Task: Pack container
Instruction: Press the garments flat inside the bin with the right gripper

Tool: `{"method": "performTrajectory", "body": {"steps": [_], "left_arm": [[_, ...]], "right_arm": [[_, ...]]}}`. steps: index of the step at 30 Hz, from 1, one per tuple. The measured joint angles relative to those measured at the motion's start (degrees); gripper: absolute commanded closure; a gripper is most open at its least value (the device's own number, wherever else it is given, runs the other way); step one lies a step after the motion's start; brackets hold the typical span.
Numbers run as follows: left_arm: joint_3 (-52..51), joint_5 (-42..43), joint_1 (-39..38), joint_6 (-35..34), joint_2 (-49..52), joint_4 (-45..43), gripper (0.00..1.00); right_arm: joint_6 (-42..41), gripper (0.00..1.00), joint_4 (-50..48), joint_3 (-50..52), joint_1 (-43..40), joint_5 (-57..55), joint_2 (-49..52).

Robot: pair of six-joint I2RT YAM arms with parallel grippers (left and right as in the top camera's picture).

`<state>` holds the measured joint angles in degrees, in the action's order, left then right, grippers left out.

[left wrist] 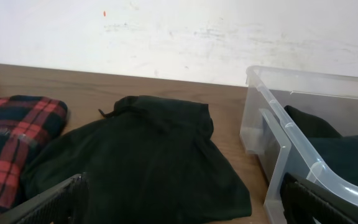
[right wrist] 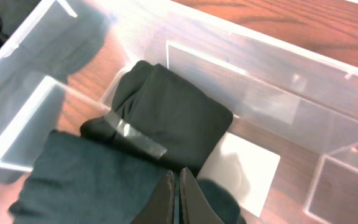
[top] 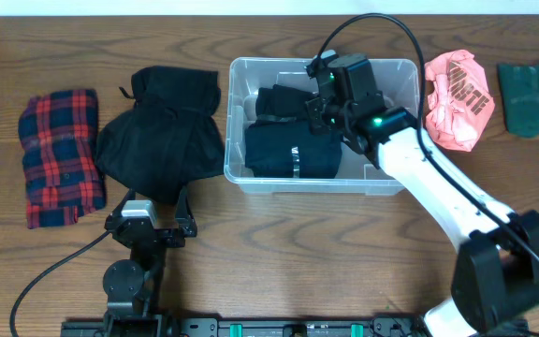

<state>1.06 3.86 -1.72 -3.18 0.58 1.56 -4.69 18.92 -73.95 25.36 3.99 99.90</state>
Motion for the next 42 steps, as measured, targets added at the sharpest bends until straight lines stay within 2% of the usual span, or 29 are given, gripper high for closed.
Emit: {"method": "performTrajectory", "body": {"steps": [6,10,17,26,35,42], "left_arm": [[0.0,0.0,0.0,-0.02,0.0,0.0,0.02],[0.0,0.02,0.0,-0.02,0.02,-0.02,0.02],[0.0,0.02,0.0,0.0,0.0,0.0,0.02],[0.0,0.02,0.0,-0.02,0.02,0.0,0.02],[0.0,0.02,0.0,-0.02,0.02,0.0,0.02],[0.0,0.02,0.0,0.0,0.02,-0.02,0.02]], "right_arm": [[0.0,0.99,-2.47,-0.07,1.2,-0.33,6.58],[0.0,0.99,-0.13,-0.04,2.84,-0.37,9.18],[0.22,0.99,9.99,-1.29,4.83,-0.59,9.16],[2.54,0.98,11.08,-1.75,5.16,-0.59,9.11],[4.98,0.99,16.28,-11.72,5.6,4.2,9.07],[5.38,0.99,18.05,-12.63,6.93,6.08,8.87]]}}
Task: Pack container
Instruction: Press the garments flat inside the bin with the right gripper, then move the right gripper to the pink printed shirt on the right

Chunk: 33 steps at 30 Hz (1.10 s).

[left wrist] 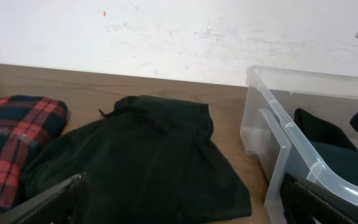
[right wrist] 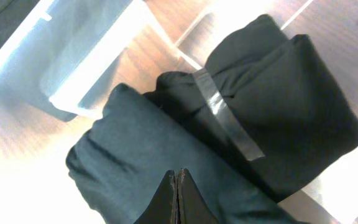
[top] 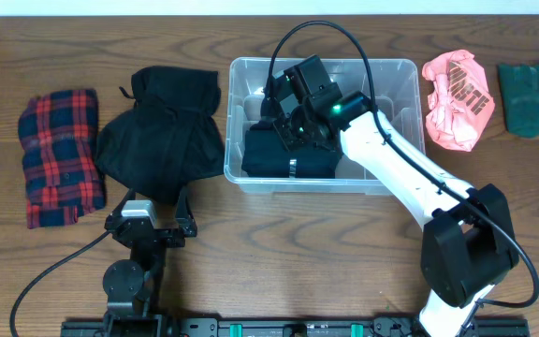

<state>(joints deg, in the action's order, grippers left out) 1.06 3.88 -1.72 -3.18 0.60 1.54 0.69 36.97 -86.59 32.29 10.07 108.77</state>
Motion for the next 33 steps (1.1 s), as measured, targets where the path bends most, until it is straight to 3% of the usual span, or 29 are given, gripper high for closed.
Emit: {"method": "performTrajectory", "body": {"steps": [7,15,21,26,33], "left_arm": [[0.0,0.0,0.0,-0.02,-0.02,0.0,0.02],[0.0,0.0,0.0,-0.02,-0.02,0.0,0.02],[0.0,0.0,0.0,-0.02,-0.02,0.0,0.02],[0.0,0.0,0.0,-0.02,-0.02,0.0,0.02],[0.0,0.0,0.0,-0.02,0.0,0.0,0.02]], "right_arm": [[0.02,0.99,1.33,0.0,2.89,0.55,1.2],[0.02,0.99,1.22,-0.04,4.26,1.14,9.62],[0.0,0.97,3.43,-1.7,4.04,1.07,9.11],[0.02,0.93,5.77,-4.35,3.15,0.09,4.42],[-0.24,0.89,8.17,-7.65,-2.01,-6.36,-11.3]]}}
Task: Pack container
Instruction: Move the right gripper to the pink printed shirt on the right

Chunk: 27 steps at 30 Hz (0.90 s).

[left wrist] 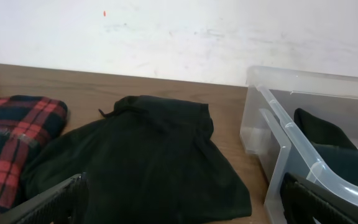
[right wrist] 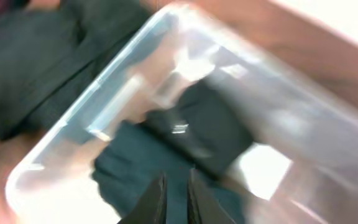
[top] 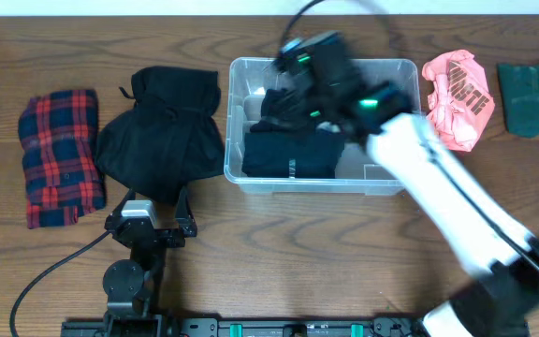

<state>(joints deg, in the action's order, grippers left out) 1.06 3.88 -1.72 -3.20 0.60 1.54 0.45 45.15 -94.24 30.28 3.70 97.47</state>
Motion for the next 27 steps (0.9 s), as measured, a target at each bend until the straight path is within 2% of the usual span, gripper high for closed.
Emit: {"method": "performTrajectory", "body": {"steps": [5,8,12,22,25,27], "left_arm": [[0.0,0.0,0.0,0.0,0.0,0.02,0.02],[0.0,0.0,0.0,0.0,0.0,0.02,0.02],[0.0,0.0,0.0,0.0,0.0,0.02,0.02],[0.0,0.0,0.0,0.0,0.0,0.0,0.02],[0.0,0.0,0.0,0.0,0.0,0.02,0.02],[0.0,0.0,0.0,0.0,0.0,0.0,0.02]], "right_arm": [[-0.26,0.88,3.32,-0.55,-9.9,-5.57,-7.19],[-0.74,0.82,3.56,-0.52,-17.57,-7.37,-7.96],[-1.22,0.73,2.89,-0.52,-26.67,-8.66,-7.8],[-1.36,0.65,-1.53,-0.52,-46.03,-9.09,-1.03],[-1.38,0.56,-2.93,-0.52,-50.45,-7.96,2.67],[-1.51,0.37,-3.89,-0.52,-52.85,-6.29,5.07]]}}
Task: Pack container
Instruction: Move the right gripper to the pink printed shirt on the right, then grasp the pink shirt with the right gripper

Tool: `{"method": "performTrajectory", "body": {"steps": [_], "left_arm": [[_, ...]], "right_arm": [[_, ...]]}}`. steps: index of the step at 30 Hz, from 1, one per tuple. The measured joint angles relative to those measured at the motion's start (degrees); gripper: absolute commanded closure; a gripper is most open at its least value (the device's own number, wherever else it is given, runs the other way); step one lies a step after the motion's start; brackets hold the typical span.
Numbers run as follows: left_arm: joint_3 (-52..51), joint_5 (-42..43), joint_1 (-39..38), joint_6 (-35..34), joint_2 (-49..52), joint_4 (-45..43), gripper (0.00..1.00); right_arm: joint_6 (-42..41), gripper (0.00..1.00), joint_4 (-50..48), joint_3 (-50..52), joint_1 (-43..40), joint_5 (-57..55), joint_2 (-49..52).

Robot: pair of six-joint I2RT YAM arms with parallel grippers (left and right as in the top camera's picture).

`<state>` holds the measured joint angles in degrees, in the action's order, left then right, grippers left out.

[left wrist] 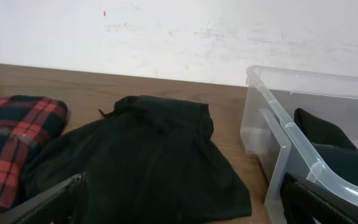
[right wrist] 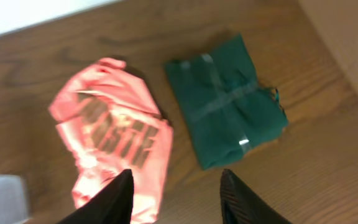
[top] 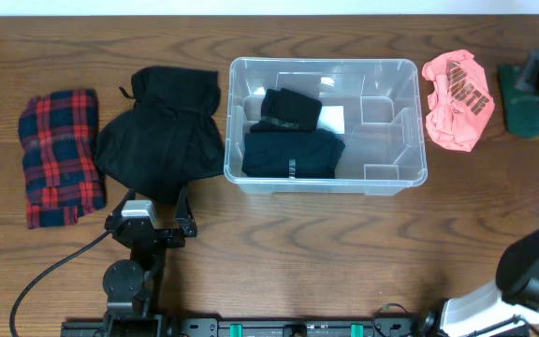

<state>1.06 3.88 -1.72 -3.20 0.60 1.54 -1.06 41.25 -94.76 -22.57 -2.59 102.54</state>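
The clear plastic container sits mid-table with two black folded garments in its left half. A pink garment and a dark green bundle lie to its right; the right wrist view shows the pink garment and the green bundle below my right gripper, which hangs open and empty above them. A black garment and a red plaid one lie left of the container. My left gripper rests open near the black garment, low at the table's front.
The container's right half holds small dividers and a white card. A white wall bounds the far table edge. The left arm's base stands at the front left.
My right gripper has left the container and now hangs open over the pink and green garments at the far right. The two black garments stay in the container.
My right gripper was shut, down in the container against the black folded garments, at the first two moments. It then stood above the container, slightly parted. Now it is open over the garments at the right. The left arm never moved.
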Motion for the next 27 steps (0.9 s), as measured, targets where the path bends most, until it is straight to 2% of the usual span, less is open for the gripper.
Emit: {"method": "performTrajectory", "body": {"steps": [4,6,15,27], "left_arm": [[0.0,0.0,0.0,0.0,0.0,0.02,0.02],[0.0,-0.02,0.0,0.0,0.0,0.02,0.02],[0.0,0.0,0.0,0.0,0.0,0.0,0.02],[0.0,0.0,0.0,0.0,0.0,0.02,0.02]], "right_arm": [[1.51,0.08,-2.23,0.0,-3.54,5.22,6.16],[2.47,0.02,-3.45,0.0,-4.26,7.69,9.66],[7.19,0.01,-7.87,0.02,-4.52,23.12,22.03],[10.1,0.01,-11.15,0.0,-2.34,27.96,27.28]]}}
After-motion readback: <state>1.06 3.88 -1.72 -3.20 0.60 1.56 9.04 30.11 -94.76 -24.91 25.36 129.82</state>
